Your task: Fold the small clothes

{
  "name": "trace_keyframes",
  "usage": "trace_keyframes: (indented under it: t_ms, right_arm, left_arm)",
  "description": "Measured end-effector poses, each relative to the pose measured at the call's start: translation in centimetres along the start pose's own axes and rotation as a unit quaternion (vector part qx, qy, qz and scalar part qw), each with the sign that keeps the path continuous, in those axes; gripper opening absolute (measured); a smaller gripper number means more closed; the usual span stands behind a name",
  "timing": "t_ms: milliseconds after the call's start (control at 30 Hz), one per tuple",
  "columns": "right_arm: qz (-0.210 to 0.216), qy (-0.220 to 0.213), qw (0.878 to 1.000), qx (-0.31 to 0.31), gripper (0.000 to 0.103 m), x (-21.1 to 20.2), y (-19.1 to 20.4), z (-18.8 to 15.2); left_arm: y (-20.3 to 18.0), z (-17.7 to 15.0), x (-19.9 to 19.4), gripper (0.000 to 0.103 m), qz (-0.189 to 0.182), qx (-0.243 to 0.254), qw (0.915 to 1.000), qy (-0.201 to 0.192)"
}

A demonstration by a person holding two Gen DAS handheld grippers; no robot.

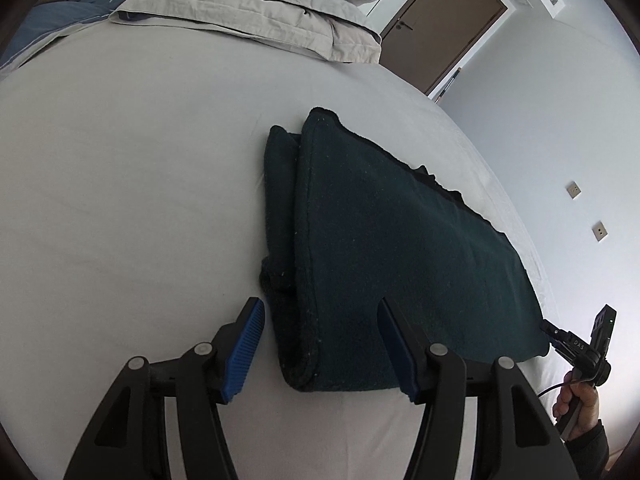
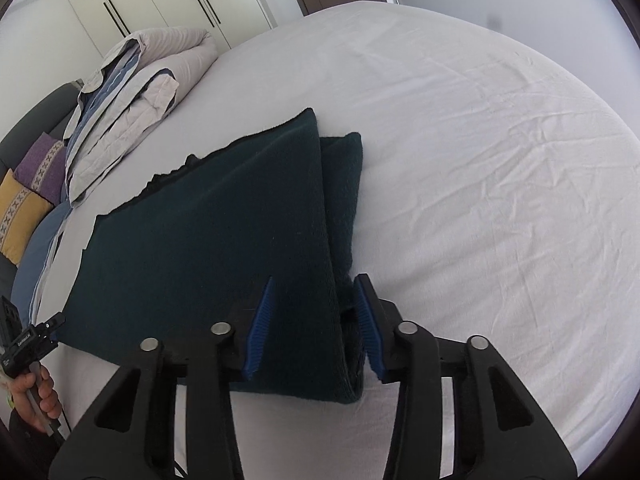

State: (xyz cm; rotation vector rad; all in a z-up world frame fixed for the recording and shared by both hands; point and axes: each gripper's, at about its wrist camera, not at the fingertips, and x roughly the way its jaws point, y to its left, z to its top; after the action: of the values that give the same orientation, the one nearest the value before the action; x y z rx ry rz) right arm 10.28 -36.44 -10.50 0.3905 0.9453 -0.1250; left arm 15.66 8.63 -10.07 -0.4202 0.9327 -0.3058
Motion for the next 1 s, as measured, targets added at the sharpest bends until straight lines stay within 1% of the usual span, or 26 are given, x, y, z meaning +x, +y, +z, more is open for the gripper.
trace_keyframes:
  t_ms: [33, 100, 167, 267, 333, 367, 433, 467, 500, 600, 700, 1000]
  right_arm:
    - [-0.002, -0.002, 1.0, -0.005, 0.034, 0.0, 0.2, -0.3]
    - [-0.011, -0.004, 1.0, -0.012, 0.025, -0.3, 0.5, -0.7]
    - [-0.017, -0.007, 1.0, -0.021, 0.021, -0.7, 0.7, -1.0]
    - [-0.019, -0.007, 0.999, -0.029, 0.02, -1.4, 0.9, -0.8]
    - [-0.02, -0.005, 0.999, -0.036, 0.02, -1.5, 1.1, -0.9]
    - [-0.023, -0.004, 0.999, -0.039, 0.02, -1.6, 1.2, -1.0]
    - [-0.035, -0.004, 0.998, -0.046, 0.009, -1.5, 1.4, -0.7]
    - [-0.038, -0.003, 0.998, -0.047, 0.007, -1.5, 1.4, -0.6]
    - [-0.039, -0.003, 0.998, -0.047, 0.006, -1.5, 1.4, -0.7]
    - [-0.051, -0.008, 0.997, -0.057, 0.005, -1.8, 1.4, -0.5]
    - [-0.053, -0.017, 0.997, -0.059, 0.005, -2.5, 1.6, -0.4]
    - [-0.038, -0.022, 0.998, -0.043, 0.005, -3.9, 1.2, -0.8]
  left_arm:
    - [0.1, -0.2, 0.0, 0.06, 0.001, 0.002, 1.0, 0.0]
    - [0.2, -0.3, -0.2, 0.052, 0.008, 0.007, 0.9999, -0.004]
    - [0.2, -0.3, -0.3, 0.049, 0.011, 0.011, 0.9999, -0.006]
    - [-0.1, -0.3, -0.2, 0.048, 0.016, 0.022, 0.9996, -0.006]
    - [-0.3, -0.3, 0.0, 0.042, 0.02, 0.029, 0.9994, -0.004]
    - [-0.4, -0.3, 0.0, 0.038, 0.023, 0.031, 0.9993, -0.004]
    - [-0.5, -0.3, 0.0, 0.031, 0.022, 0.03, 0.9993, -0.007]
    - [-0.5, -0.3, -0.1, 0.025, 0.026, 0.033, 0.9991, -0.01]
    - [-0.6, -0.3, -0.2, 0.018, 0.029, 0.036, 0.9989, -0.011]
    - [-0.7, -0.5, -0.4, 0.012, 0.034, 0.041, 0.9985, -0.015]
    - [-0.8, -0.6, -0.7, 0.009, 0.035, 0.041, 0.9984, -0.019]
    - [-0.8, -1.0, -1.2, 0.008, 0.034, 0.049, 0.9979, -0.026]
